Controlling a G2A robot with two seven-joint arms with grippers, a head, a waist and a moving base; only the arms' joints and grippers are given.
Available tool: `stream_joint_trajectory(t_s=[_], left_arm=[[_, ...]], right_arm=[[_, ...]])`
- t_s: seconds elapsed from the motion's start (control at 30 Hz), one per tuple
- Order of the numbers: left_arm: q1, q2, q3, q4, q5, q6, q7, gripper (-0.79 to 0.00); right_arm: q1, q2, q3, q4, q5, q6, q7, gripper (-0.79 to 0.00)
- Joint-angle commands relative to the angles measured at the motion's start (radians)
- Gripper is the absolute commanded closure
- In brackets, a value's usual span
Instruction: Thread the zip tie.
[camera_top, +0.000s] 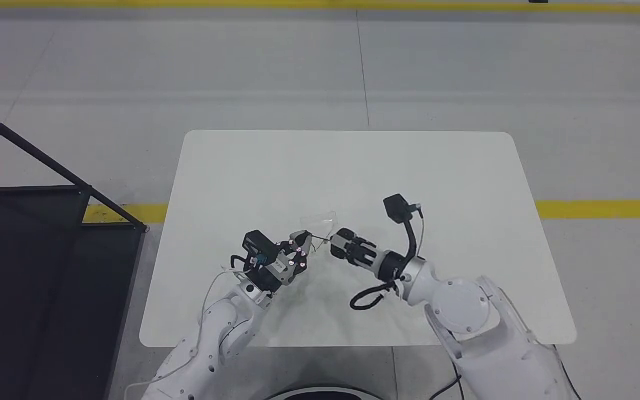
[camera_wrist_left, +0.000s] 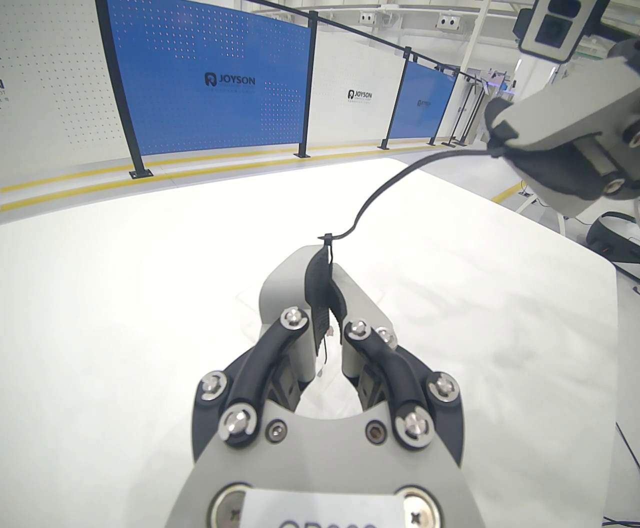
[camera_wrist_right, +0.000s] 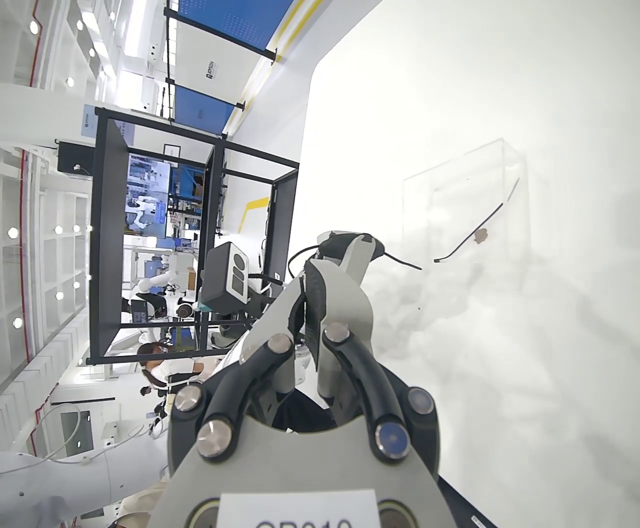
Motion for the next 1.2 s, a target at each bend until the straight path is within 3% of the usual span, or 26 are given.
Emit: stream_joint_trajectory(t_s=[0.0,0.57,0.97,1.17], left_arm=[[0.000,0.000,0.000,0.000,0.000,0.000,0.000,0.000],[0.016,-0.007,-0.013,-0.016,-0.015,0.039,0.039,0.000],[0.017,-0.009,0.001,-0.011,0.054,0.031,0.056,0.000],[0.016,-0.010,-0.005,-0.005,0.046,0.026,0.051,0.000]], right_arm=[[0.009,-0.002,-0.006,0.009,-0.007,0.025,0.003,0.000],[0.011,-0.005,-0.017,0.013,-0.076,0.136,-0.001,0.000],[0.023,-0.014,-0.038,0.019,-0.072,0.114,-0.011,0.000],[-0.017,-0.012,0.011,0.013,0.006,0.005,-0.025,0.000]])
